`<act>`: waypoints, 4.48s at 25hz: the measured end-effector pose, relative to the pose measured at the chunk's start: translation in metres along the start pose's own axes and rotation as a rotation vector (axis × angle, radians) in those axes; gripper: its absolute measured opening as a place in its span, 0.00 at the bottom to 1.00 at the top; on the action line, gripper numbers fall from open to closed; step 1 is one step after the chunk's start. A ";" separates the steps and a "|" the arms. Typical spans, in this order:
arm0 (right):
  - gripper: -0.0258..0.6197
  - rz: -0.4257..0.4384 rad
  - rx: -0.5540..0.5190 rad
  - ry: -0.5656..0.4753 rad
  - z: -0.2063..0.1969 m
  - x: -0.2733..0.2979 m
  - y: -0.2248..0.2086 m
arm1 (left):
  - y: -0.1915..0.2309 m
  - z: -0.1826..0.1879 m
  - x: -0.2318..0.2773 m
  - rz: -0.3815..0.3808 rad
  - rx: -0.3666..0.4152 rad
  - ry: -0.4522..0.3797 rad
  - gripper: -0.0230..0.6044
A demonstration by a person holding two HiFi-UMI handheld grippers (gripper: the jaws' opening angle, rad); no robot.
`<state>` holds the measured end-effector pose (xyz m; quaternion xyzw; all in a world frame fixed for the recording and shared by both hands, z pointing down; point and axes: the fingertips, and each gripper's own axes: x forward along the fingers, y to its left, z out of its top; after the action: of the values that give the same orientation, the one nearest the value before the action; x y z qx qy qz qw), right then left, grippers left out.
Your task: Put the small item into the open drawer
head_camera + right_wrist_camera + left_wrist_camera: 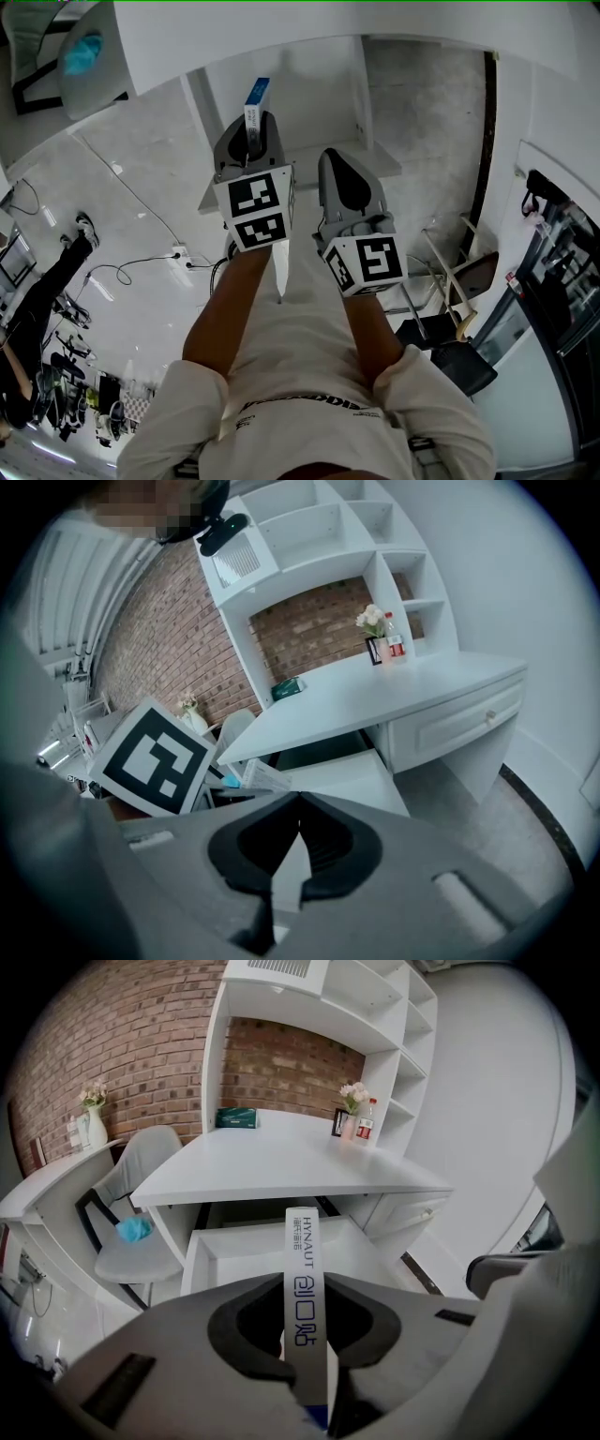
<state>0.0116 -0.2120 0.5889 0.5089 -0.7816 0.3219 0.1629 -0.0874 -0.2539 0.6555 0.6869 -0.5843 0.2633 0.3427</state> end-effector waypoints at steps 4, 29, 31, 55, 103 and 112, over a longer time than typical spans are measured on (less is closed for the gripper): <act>0.04 -0.001 0.005 0.000 -0.001 0.002 0.000 | 0.005 -0.005 0.009 0.007 0.000 0.022 0.14; 0.04 -0.002 0.019 0.000 -0.005 0.005 -0.008 | 0.014 -0.020 0.057 0.039 -0.011 0.129 0.14; 0.04 -0.003 0.021 -0.001 -0.005 0.003 -0.009 | 0.012 -0.022 0.060 0.036 -0.024 0.141 0.14; 0.04 -0.012 0.042 0.000 -0.008 0.007 -0.024 | 0.029 -0.057 0.104 0.088 -0.049 0.278 0.16; 0.04 -0.001 0.005 -0.136 0.070 -0.035 0.009 | 0.003 0.037 0.013 0.017 0.008 0.136 0.24; 0.04 -0.001 -0.021 -0.187 0.107 -0.070 0.039 | -0.010 0.084 -0.063 -0.028 0.030 0.021 0.17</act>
<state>0.0145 -0.2244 0.4561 0.5354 -0.7964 0.2648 0.0948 -0.0925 -0.2790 0.5537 0.6972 -0.5671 0.2744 0.3419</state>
